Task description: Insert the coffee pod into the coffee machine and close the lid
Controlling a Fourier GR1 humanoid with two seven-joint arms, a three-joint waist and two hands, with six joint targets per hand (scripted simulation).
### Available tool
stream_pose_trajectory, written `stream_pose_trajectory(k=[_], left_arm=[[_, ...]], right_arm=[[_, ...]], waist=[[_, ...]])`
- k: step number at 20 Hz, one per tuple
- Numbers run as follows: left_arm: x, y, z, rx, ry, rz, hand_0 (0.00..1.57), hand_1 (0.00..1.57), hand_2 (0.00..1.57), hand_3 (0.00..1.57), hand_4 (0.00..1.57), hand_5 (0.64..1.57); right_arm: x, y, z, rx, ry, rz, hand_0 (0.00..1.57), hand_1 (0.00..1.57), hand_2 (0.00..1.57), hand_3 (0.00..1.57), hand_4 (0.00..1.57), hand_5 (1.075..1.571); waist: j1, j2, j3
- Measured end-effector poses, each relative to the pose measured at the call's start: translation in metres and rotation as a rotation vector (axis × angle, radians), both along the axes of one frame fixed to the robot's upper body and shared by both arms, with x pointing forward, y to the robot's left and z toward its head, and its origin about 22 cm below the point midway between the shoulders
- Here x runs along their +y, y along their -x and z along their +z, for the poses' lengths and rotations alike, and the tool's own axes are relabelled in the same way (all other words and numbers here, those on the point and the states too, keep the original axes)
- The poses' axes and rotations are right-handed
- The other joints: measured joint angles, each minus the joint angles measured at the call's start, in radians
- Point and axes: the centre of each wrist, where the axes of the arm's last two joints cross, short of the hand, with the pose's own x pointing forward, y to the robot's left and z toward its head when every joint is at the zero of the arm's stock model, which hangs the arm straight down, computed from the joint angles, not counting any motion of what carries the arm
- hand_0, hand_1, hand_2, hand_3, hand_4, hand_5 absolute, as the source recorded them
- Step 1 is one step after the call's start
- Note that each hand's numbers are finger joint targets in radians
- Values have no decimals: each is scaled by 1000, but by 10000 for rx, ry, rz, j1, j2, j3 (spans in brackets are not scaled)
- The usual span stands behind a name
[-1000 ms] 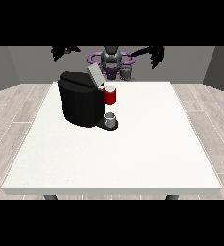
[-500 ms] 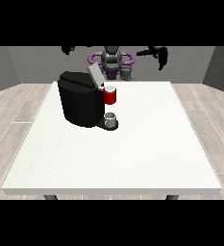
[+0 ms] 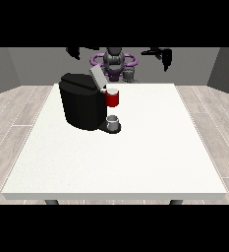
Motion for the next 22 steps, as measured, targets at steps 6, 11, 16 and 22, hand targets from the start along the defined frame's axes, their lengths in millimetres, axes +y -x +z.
stream_pose_trajectory(k=[6,11,16,22], left_arm=[[-6,12,13,-347,245,-67,0,0,0,0,0,1571],[5,23,20,-699,462,338,0,0,0,0,0,1571],[18,35,25,-995,265,658,0,0,0,0,0,1571],[29,41,33,-1251,150,838,0,0,0,0,0,1571]], right_arm=[[-10,-18,0,-70,-247,-212,0,0,0,0,0,1571],[-6,-31,4,-223,-414,7,0,0,0,0,0,1571],[4,-44,8,-330,-362,214,0,0,0,0,0,1571],[22,-59,18,-607,39,493,0,0,0,0,0,1571]], waist=[[314,636,2],[130,1235,1],[-29,1690,-1],[-137,2012,-16]])
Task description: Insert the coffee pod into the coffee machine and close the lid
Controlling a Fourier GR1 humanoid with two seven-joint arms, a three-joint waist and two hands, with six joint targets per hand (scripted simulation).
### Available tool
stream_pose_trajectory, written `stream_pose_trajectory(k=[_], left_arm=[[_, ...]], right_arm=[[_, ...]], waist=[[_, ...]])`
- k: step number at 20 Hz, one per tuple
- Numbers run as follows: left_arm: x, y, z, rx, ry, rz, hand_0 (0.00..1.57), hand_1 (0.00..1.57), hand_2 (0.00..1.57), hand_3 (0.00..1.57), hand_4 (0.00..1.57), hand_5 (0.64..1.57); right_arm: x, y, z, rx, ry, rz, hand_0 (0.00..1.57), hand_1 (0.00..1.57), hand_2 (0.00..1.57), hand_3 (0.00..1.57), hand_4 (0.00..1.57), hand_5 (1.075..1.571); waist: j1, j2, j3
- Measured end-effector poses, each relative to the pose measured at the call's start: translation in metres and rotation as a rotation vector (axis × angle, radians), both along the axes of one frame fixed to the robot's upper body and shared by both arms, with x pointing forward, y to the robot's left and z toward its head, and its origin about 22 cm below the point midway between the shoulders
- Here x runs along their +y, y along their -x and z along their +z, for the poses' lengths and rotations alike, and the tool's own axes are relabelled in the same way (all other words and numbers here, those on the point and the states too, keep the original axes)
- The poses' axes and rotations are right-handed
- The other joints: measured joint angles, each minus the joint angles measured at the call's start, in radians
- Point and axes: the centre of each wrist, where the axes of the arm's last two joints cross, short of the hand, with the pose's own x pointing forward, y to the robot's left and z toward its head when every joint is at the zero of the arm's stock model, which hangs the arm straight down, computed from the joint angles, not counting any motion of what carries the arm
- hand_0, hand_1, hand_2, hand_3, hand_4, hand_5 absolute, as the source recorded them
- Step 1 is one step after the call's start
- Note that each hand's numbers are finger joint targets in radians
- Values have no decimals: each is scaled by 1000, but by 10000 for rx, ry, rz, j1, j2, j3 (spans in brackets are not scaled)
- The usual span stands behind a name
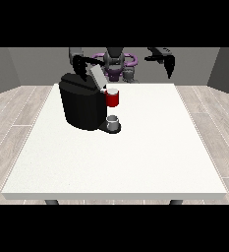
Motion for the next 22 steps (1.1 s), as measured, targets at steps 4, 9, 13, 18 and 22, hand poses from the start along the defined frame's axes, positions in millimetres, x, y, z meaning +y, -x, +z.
stream_pose_trajectory(k=[4,9,13,18,22], left_arm=[[-1,4,6,-256,2,-11,0,0,0,0,0,1571],[-2,5,11,-312,33,175,0,0,0,0,0,1571],[4,5,16,-351,-157,295,0,0,0,0,0,1571],[9,7,7,-393,-196,476,0,0,0,0,0,1571],[13,10,4,-227,-264,463,0,0,0,0,0,1571]], right_arm=[[-1,-8,4,-245,108,81,0,0,0,0,0,1571],[8,-18,12,-294,134,273,0,0,0,0,0,1571],[13,-22,16,-535,202,535,0,0,0,0,0,1571],[24,-25,21,-780,290,714,0,0,0,0,0,1571],[26,-27,23,-544,397,731,0,0,0,0,154,1571]], waist=[[54,173,-22],[-16,324,-12],[-82,402,-11],[-244,542,-7],[-218,439,11]])
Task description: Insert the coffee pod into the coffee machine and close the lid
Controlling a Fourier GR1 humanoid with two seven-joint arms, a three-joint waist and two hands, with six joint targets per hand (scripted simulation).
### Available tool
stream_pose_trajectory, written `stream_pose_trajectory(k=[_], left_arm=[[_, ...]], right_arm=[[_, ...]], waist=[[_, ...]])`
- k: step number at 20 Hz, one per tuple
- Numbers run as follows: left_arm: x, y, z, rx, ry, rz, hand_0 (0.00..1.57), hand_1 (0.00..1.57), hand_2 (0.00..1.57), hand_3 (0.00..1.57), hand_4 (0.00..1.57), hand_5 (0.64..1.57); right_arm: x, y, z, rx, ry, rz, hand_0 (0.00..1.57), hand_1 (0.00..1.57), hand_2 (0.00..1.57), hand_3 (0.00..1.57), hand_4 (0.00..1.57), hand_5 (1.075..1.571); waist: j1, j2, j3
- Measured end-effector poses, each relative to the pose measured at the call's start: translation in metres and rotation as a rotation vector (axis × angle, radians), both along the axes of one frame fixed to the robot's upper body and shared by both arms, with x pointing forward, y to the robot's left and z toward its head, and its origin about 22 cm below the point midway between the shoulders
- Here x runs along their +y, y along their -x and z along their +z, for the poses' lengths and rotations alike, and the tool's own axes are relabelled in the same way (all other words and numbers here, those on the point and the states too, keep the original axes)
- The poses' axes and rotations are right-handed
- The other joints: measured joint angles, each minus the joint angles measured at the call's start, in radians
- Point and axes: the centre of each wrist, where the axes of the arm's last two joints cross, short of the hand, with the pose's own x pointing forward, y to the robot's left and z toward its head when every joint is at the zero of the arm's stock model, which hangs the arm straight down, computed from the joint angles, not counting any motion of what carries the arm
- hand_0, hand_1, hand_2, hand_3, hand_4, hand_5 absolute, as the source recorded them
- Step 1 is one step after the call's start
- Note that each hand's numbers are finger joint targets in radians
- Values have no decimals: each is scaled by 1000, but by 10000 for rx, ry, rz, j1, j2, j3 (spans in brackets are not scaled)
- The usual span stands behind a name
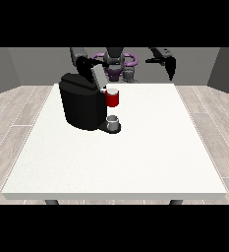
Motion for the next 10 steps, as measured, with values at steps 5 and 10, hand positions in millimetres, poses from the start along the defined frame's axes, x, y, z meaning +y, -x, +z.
stream_pose_trajectory(k=[5,10], left_arm=[[-3,-4,3,-75,30,16,0,0,0,0,158,1571],[-6,-10,8,-266,-67,10,0,0,0,0,121,1571]], right_arm=[[9,-6,13,5,153,-67,0,0,0,0,215,1571],[12,-8,30,-33,348,-214,0,0,0,0,141,1571]], waist=[[77,96,38],[156,313,84]])
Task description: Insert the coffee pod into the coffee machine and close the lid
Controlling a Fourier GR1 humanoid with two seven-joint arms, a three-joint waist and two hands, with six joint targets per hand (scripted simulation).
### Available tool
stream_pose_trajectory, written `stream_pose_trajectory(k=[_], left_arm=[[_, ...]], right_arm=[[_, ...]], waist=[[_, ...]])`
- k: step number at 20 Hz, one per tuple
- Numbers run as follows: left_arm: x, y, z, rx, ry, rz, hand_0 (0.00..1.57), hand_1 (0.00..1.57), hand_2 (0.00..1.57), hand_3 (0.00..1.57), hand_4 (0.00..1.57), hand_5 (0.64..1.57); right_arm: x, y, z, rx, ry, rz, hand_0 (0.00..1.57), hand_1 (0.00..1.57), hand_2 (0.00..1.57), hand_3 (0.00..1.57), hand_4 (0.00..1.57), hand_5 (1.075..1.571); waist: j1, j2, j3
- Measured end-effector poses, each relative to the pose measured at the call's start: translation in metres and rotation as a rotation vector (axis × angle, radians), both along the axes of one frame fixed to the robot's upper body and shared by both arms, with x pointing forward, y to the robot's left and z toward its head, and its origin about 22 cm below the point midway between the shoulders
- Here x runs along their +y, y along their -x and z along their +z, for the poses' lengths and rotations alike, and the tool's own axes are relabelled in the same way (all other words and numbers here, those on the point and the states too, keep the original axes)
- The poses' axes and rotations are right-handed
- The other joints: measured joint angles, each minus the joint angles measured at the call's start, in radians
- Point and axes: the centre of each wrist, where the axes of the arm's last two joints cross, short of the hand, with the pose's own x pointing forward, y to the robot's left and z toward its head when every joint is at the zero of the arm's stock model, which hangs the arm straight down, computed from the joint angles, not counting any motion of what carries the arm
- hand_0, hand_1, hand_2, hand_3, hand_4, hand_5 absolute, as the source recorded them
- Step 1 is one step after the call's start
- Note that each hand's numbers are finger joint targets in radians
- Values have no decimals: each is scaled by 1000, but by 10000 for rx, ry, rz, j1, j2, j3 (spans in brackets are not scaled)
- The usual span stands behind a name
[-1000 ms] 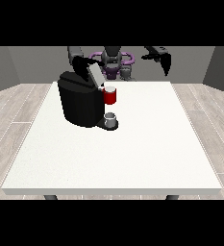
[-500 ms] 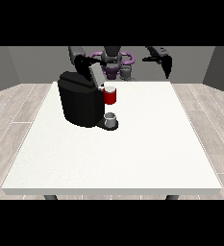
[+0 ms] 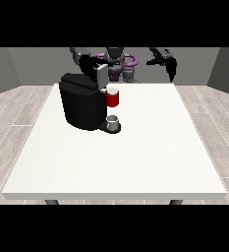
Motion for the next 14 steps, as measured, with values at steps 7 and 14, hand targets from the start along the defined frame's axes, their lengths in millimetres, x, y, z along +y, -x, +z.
stream_pose_trajectory(k=[7,14], left_arm=[[-7,-3,1,18,114,-187,0,0,0,0,0,1571],[-1,8,-13,-16,131,76,0,0,0,0,145,1571]], right_arm=[[14,4,5,125,-181,40,0,0,0,0,30,1571],[49,23,-12,-892,-224,1900,0,0,0,0,269,1571]], waist=[[149,-27,33],[-171,-585,-63]])
